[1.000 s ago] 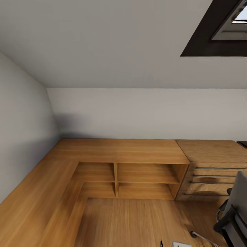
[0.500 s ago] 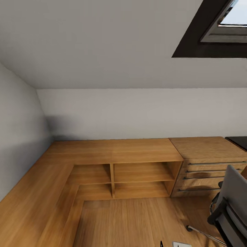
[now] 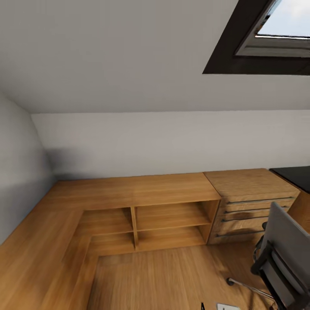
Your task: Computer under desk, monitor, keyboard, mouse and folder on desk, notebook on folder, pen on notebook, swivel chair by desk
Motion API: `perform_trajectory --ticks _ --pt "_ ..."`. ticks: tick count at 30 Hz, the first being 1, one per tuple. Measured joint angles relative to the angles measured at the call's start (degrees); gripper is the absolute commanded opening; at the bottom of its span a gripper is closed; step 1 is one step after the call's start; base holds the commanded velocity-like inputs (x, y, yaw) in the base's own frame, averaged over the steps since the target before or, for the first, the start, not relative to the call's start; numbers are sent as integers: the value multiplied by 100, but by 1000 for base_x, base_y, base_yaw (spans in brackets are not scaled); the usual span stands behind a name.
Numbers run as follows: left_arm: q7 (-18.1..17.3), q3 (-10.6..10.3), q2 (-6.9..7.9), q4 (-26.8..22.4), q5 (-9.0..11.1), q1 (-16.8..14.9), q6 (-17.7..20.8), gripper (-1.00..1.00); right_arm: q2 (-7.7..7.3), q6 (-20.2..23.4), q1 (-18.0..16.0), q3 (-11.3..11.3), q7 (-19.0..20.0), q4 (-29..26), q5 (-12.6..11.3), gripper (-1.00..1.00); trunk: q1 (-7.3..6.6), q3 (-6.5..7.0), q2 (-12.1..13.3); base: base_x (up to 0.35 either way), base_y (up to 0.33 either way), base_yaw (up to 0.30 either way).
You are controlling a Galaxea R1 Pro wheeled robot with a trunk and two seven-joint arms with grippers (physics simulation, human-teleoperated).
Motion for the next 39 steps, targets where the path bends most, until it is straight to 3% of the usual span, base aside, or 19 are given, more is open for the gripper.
perform_trajectory --ticks 10,33,39 --pt "0 0 0 0 0 0 2 100 0 0 0 -1 2 1 -1 100 -2 35 -1 75 0 -239" --pt "0 0 0 0 0 0 0 100 -5 1 1 -1 4 7 -1 100 -3 117 -1 311 0 -259" --pt "0 0 0 0 0 0 0 100 -6 0 0 0 5 8 0 100 -1 142 0 136 0 -260"
